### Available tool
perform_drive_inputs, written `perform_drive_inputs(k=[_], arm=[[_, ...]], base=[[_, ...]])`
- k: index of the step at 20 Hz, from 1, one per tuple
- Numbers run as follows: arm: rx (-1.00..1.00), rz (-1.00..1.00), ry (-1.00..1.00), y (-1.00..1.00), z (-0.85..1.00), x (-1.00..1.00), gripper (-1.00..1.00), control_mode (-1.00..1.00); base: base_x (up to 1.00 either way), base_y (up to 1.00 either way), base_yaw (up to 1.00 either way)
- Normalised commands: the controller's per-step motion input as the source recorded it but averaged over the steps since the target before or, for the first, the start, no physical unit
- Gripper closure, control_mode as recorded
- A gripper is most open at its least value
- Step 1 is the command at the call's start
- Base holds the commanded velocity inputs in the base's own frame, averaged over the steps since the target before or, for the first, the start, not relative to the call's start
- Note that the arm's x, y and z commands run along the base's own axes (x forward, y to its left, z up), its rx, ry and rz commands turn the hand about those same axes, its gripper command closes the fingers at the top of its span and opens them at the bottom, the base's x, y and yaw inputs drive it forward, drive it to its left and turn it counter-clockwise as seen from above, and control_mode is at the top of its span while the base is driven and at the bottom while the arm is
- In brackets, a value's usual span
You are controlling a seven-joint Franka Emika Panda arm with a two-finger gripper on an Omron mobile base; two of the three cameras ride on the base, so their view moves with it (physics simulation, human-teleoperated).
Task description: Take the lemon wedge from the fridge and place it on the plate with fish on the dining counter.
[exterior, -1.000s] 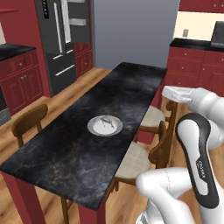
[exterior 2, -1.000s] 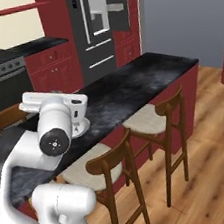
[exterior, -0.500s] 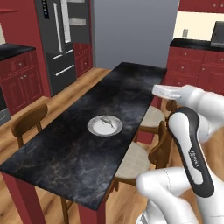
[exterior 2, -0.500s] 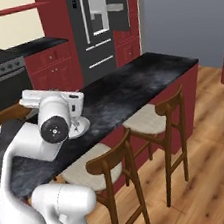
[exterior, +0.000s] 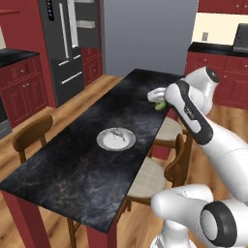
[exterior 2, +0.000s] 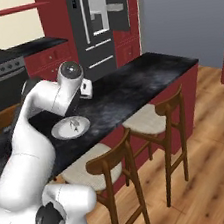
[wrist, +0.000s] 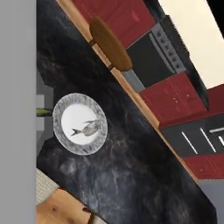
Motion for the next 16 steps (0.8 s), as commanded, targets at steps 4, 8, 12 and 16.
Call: perform_drive_inputs(k=[4, 8, 12, 16], arm=[[-0.35, 0.01, 0.2, 0.34, -0.96, 1.0, 1.0, -1.0], [-0.19, 0.0, 0.0, 0.48, -0.91, 1.0, 1.0, -1.0], [-0.03, 0.0, -0.09, 0.43, -0.93, 0.91, 1.0, -1.0], [0.12, 0.02, -0.01, 0.26, -0.42, 0.35, 1.0, -1.0]], base=[[0.0, 0.0, 0.0], [0.0, 0.0, 0.0], [0.0, 0.0, 0.0], [0.0, 0.0, 0.0]])
